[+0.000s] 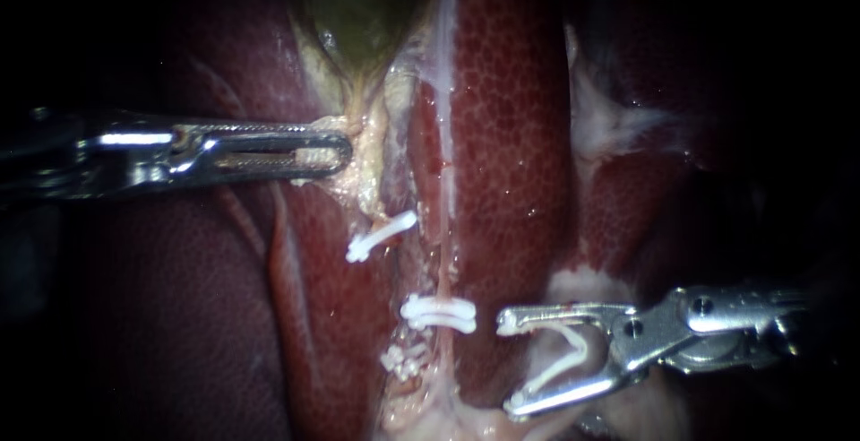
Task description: Clipping third clip right tube
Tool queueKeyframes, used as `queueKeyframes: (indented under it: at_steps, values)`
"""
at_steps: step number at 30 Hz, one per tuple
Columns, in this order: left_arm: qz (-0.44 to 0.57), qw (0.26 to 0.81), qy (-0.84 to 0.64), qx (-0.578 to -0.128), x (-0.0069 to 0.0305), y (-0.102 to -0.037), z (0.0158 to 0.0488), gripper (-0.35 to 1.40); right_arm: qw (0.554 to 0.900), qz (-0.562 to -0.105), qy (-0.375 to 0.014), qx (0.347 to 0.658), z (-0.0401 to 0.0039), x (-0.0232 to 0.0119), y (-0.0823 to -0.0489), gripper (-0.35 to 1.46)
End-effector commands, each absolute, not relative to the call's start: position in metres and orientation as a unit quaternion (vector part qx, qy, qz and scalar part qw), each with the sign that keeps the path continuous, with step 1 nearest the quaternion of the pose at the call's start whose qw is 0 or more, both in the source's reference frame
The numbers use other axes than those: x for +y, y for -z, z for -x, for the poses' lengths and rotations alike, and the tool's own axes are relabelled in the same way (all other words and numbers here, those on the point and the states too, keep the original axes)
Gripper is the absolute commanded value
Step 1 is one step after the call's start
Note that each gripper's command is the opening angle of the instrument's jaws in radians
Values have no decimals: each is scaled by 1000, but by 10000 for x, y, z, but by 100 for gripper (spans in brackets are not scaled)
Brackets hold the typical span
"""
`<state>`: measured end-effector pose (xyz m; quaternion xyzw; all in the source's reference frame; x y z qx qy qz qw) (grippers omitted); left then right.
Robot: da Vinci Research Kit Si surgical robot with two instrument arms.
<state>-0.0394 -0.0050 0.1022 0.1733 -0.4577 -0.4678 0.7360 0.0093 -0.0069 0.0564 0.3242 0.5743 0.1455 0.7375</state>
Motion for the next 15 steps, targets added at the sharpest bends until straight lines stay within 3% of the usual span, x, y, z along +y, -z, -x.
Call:
queueKeyframes:
  at_steps: [1, 15]
  values:
    - [-173, 736, 468, -457, -50, -1022, 393, -20, 738, -324, -145, 574, -93, -69, -564, 60]
    - [-172, 730, 480, -456, -11, -988, 356, -20, 737, -325, -144, 574, -93, -70, -565, 60]
